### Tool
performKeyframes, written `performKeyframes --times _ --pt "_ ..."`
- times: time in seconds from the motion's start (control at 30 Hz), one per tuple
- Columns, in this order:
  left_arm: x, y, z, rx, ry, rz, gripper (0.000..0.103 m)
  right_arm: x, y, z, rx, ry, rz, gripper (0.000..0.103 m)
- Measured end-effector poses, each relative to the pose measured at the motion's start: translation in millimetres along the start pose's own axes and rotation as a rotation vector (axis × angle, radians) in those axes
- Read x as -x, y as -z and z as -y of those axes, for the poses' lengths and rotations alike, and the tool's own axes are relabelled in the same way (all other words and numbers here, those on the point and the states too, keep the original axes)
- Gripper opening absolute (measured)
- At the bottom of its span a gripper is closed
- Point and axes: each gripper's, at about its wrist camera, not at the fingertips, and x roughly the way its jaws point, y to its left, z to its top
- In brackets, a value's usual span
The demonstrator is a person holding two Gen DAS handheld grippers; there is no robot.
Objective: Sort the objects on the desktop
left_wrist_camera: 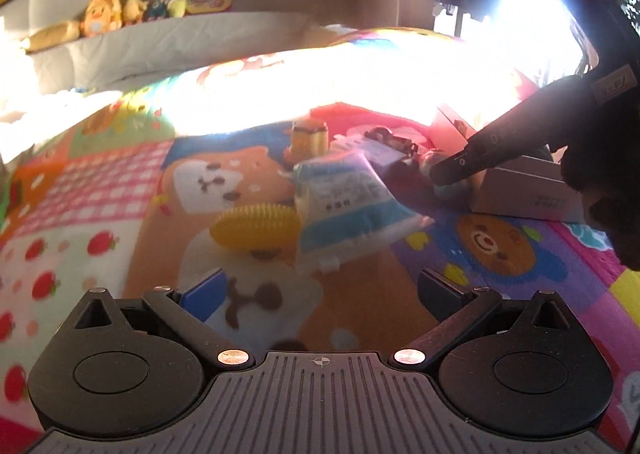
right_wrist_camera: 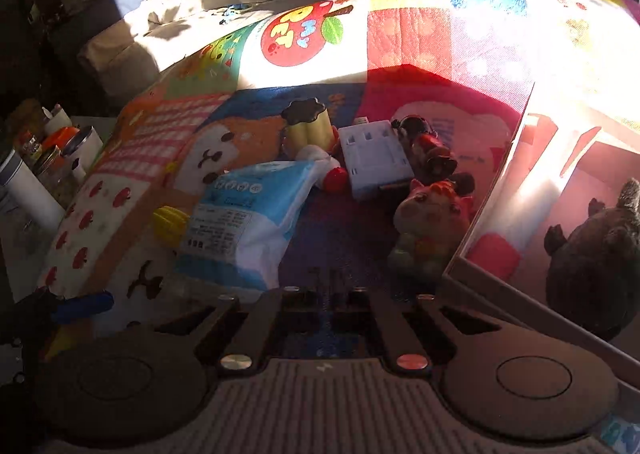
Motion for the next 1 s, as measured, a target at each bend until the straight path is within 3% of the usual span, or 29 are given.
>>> performKeyframes --times 0.13,0.23,0.3,0.43,0.57,0.63,0.67,0.77,0.83,1.0 --pt "-32 -23 2 -0.042 -0.035 -0.006 0.103 1 -20 10 -0.021 0.035 0.041 0.010" --pt "-51 -35 2 -0.035 -0.026 -0.026 0.103 -7 -36 8 0.004 0.068 0.038 0.032" --pt "-59 -41 2 -0.033 -0.011 -0.022 0.103 -14 -51 8 0.023 0.087 0.037 0.035" --pt "-67 -47 5 -0.029 0.013 -0.013 0.103 -42 -91 20 0.030 0.166 -0.014 0.035" --pt "-70 -48 6 -0.019 0.059 -0.027 0.101 -78 -114 38 -0.020 0.185 -0.125 0.040" --pt "-71 -47 6 -0.018 0.080 -0.039 0.087 -94 -117 40 -0.015 0.204 -0.168 0.040" --pt "-70 -46 6 -0.014 0.104 -0.046 0.086 -100 -116 40 -0.011 0.210 -0.189 0.040" --pt "-68 -45 9 -0.012 0.135 -0.046 0.088 -103 -118 39 -0.015 0.178 -0.186 0.040" --pt "-66 -45 10 -0.012 0.141 -0.039 0.095 -99 -115 36 0.001 0.146 -0.190 0.025" --pt "-63 -46 12 0.000 0.111 -0.034 0.097 -76 -94 22 0.071 0.115 -0.158 0.024"
